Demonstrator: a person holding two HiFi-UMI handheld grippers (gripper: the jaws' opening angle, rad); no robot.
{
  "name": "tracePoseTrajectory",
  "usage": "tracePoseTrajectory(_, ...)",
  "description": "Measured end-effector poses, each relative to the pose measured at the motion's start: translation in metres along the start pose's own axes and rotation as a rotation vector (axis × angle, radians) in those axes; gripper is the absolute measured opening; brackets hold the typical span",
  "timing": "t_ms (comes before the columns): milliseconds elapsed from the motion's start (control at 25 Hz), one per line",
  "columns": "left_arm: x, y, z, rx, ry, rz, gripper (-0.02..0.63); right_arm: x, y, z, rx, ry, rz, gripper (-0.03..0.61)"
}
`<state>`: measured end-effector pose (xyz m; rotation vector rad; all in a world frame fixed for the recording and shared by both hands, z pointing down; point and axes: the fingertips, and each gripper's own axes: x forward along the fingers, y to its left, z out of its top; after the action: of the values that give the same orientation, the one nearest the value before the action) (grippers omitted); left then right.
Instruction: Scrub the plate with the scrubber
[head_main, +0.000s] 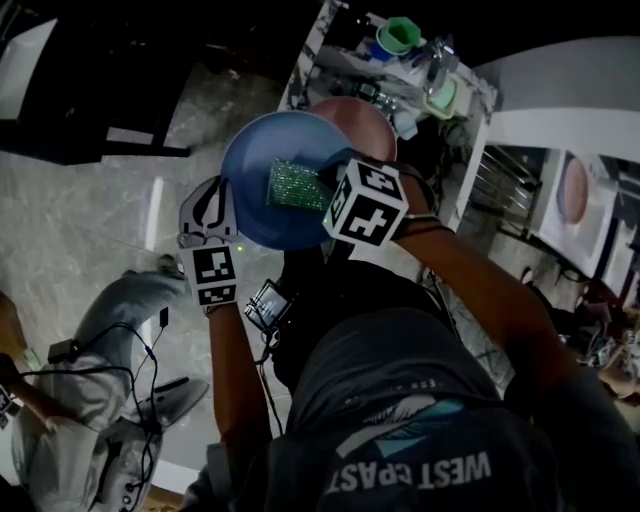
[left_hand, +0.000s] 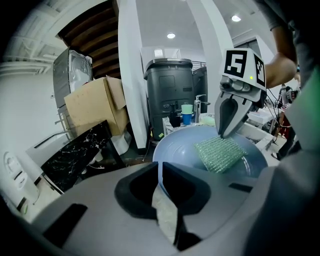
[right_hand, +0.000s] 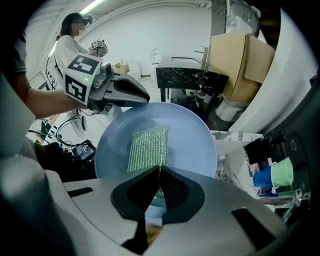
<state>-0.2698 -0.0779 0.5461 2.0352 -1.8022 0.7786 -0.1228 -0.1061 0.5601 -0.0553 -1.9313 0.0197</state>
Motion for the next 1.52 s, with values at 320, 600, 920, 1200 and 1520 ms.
tracePoseTrajectory(320,-0.022,0.006,0.023,0.038,-0.026,0.026,0.029,-0.038,-0.006,-0.011,0.104,-0.093,-0.045,0.034)
tracePoseTrajectory(600,-0.045,0.003,0.05,0.083,-0.064,0.048,0.029,-0.086,-0.025,-0.058,0.323,-0.18,-0.125,0.035)
tracePoseTrajectory(920,-0.065,-0.012,0.069,0.127,-0.085,0.043,0.029,-0.136,-0.047,-0.176,0.609,-0.188,-0.238,0.035)
tracePoseTrajectory(1200,-0.077,-0.028,0.078,0.156,-0.1,0.041,0.029,-0.14,-0.019,-0.267,0.804,-0.179,-0.239,0.035)
tracePoseTrajectory(1520,-0.082,-0.047,0.086,0.188,-0.097,0.035,0.029,-0.109,0.029,-0.324,0.99,-0.222,-0.141,0.035)
